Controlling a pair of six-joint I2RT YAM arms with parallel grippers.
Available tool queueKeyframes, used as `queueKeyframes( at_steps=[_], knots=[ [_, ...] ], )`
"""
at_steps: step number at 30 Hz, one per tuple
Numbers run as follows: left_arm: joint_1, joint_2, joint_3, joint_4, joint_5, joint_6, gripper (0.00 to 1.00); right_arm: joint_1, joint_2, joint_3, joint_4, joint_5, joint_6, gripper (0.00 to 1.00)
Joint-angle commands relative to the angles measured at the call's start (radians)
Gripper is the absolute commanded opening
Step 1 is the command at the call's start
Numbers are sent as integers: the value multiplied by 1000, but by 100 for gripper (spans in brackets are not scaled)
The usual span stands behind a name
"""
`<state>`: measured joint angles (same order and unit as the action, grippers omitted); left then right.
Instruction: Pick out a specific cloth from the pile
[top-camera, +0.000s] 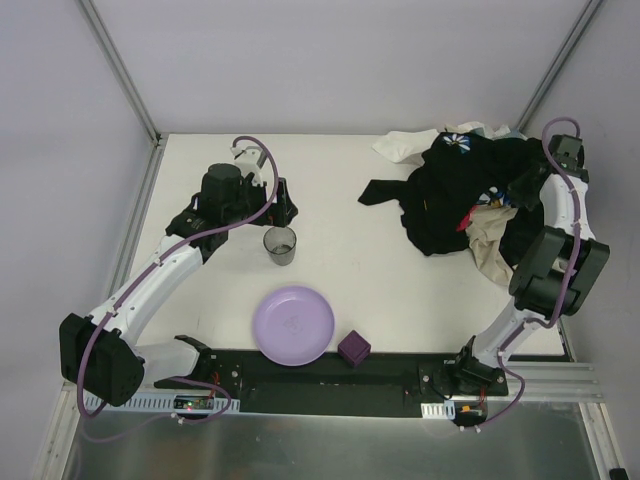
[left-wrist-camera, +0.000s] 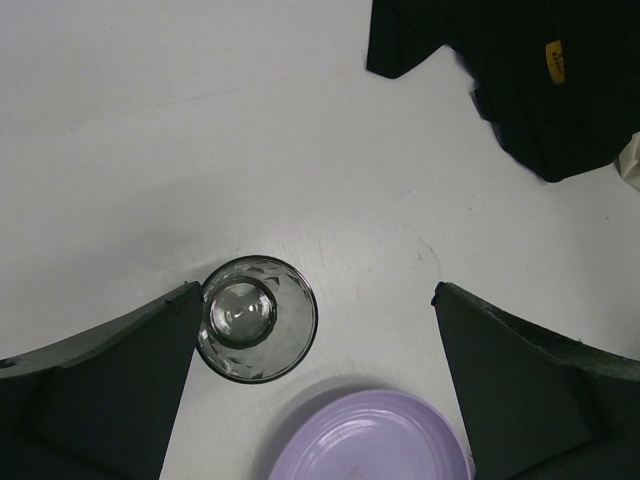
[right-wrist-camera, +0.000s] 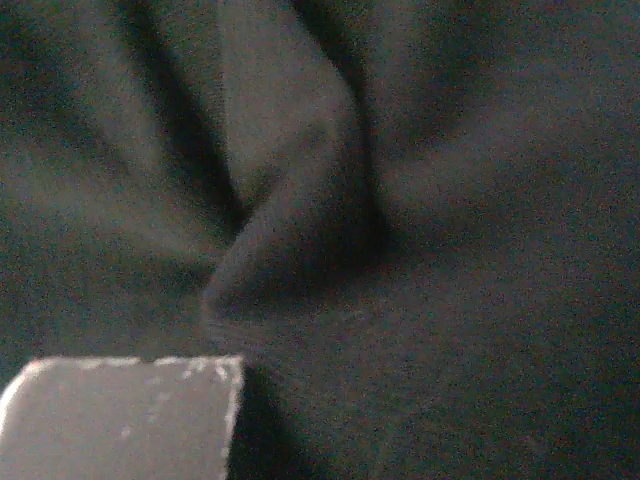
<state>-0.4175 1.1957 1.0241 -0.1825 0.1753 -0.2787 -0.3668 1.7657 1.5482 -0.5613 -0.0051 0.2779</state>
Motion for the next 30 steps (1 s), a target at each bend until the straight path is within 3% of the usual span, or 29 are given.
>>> queueKeyframes(
  at_steps=[1, 6, 12, 21, 24, 30],
  knots=[
    [3, -4, 34, 17, -16, -37, 99, -24, 78, -49, 14, -67, 26, 1],
    [6, -8, 36, 6, -8, -132, 99, -41, 172, -85, 17, -122, 37, 6],
    [8, -19, 47, 8, 53, -94, 99, -50, 218, -73, 1, -182, 0, 16],
    [8, -30, 25, 8, 61, -56, 99, -49, -27, -106, 3, -214, -42, 87],
    [8, -28, 22, 8, 72, -59, 99, -49, -129, -134, 1, -219, -45, 99],
    [8, -30, 24, 8, 110, -71, 99, -43, -288, -215, 8, -280, -32, 96]
  ],
)
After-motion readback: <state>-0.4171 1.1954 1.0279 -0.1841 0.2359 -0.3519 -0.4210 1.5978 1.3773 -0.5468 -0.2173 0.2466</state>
